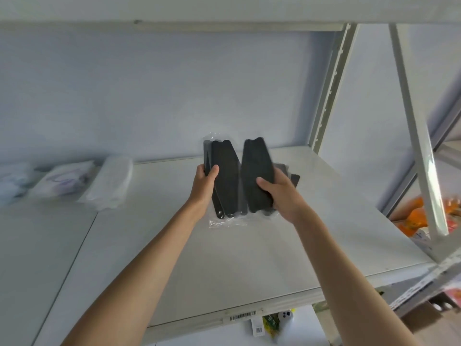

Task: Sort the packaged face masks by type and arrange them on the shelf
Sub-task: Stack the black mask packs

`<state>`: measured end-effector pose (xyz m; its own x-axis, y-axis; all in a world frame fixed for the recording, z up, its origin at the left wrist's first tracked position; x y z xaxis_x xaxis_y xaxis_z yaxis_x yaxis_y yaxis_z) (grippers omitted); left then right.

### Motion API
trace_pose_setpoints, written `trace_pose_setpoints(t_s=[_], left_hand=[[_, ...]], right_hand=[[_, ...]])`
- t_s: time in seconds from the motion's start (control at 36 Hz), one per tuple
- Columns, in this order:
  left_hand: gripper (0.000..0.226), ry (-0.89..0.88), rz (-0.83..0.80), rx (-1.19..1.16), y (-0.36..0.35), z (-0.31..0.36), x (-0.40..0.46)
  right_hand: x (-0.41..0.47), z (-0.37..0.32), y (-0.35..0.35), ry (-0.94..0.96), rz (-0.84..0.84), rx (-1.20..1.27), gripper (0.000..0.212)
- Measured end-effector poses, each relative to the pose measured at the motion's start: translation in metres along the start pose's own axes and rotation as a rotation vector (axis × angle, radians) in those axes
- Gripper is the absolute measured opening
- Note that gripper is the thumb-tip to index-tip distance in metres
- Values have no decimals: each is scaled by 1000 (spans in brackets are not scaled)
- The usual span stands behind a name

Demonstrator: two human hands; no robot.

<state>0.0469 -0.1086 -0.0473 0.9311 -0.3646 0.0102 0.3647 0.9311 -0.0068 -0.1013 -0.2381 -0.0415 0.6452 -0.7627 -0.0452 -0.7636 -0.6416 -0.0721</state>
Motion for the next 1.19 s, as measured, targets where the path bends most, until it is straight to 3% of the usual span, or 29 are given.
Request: trace_pose_setpoints(t_s=[0.25,0.36,0.42,0.53,0.61,0.69,0.86,0.94,1.0,1.06,1.14,1.19], left_hand=[[33,-18,-26,0,-6,1,-10],[26,-41,-10,19,0,-4,-6],[24,-51,12,43,4,-5,-2],[31,-53,37,65,13,-5,4],[35,-50,47,71,17,-6,6],[33,-47,51,73,19,-6,6],[26,-58,58,90,20,-7,4],[26,-56,51,89,20,-8,3],[29,-51,46,85,19,-9,2],[28,-47,44,74,17,-7,2],[26,-38,38,58,14,-6,2],[23,-35,31,51,11,-5,1]], right_hand=[[-3,25,-53,15,7,-264,29],[1,23,-48,-31,1,-255,39],[11,17,-27,19,130,-403,49],[35,10,27,80,407,-1025,65],[42,18,45,-43,343,-1310,86],[49,21,47,-83,290,-1348,92],[64,18,58,-228,148,-1250,89],[64,17,66,-191,174,-1102,70],[62,15,70,-132,249,-873,50],[56,12,69,-75,296,-580,43],[37,2,47,-1,174,-133,36],[21,0,25,-4,57,40,32]])
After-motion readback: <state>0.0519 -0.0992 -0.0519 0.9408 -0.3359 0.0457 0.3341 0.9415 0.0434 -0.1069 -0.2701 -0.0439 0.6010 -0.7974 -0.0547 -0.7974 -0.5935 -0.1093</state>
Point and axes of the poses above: each hand's wrist, its own x-axis towards the middle knuckle, its own y-axis out of the back of the hand, z = x × y, the point moved 5 cm from there along x, towards the middle knuckle, and after that the axes turned 9 degrees about z, right-handed, at the moved point
